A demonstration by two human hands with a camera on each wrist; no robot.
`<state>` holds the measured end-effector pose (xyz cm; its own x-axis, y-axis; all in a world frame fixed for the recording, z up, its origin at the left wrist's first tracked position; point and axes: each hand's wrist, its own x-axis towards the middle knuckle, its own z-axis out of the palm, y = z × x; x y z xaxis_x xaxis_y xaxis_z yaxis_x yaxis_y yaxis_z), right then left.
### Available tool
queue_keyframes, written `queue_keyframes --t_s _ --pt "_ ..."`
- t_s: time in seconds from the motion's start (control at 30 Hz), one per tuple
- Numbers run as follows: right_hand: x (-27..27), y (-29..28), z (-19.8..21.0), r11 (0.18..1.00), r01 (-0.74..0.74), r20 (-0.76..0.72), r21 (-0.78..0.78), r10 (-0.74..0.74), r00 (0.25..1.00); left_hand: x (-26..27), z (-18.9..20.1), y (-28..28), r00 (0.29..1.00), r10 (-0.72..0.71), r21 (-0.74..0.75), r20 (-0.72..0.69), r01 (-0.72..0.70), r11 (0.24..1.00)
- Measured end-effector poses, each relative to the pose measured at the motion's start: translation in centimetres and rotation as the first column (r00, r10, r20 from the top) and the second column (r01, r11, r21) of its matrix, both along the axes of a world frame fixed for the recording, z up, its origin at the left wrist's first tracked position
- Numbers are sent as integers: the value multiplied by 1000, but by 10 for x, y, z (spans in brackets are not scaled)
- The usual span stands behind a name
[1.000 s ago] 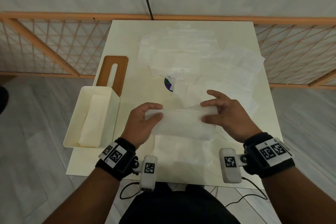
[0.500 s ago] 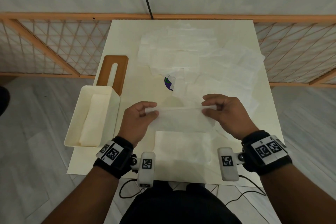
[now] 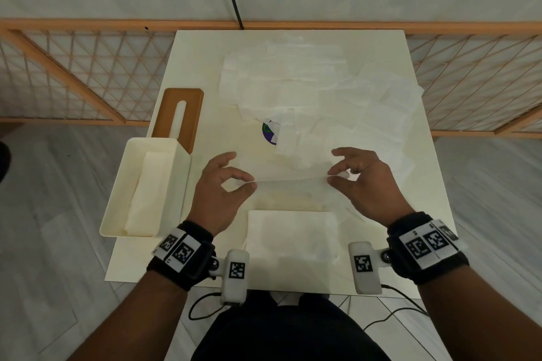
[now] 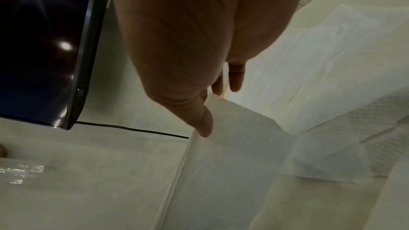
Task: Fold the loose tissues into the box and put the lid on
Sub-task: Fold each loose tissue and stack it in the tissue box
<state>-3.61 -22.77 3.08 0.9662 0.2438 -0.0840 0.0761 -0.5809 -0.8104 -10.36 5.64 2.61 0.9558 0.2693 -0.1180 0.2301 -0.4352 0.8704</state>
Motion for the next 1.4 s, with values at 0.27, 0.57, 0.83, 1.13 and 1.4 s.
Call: queue_keyframes --t_s 0.27,0.57,0.83,1.13,1.4 --pt "-10 -2 7 943 106 -293 316 -9 956 -6 -2 -2 1000 -30 -177 -7 28 984" --pt "-46 5 -71 987 55 -342 -150 -104 934 -26 -65 -12 948 -113 166 -298 169 972" --pt "-43 9 -93 971 104 -310 -216 -169 936 -25 -87 -13 928 -111 229 -356 202 952" --pt "-43 13 -107 957 62 -281 -282 -144 949 -28 -103 -11 931 -109 276 -348 213 937" --pt "-25 5 -105 933 21 -184 -360 -93 978 -28 -109 -7 932 -99 301 -348 211 930"
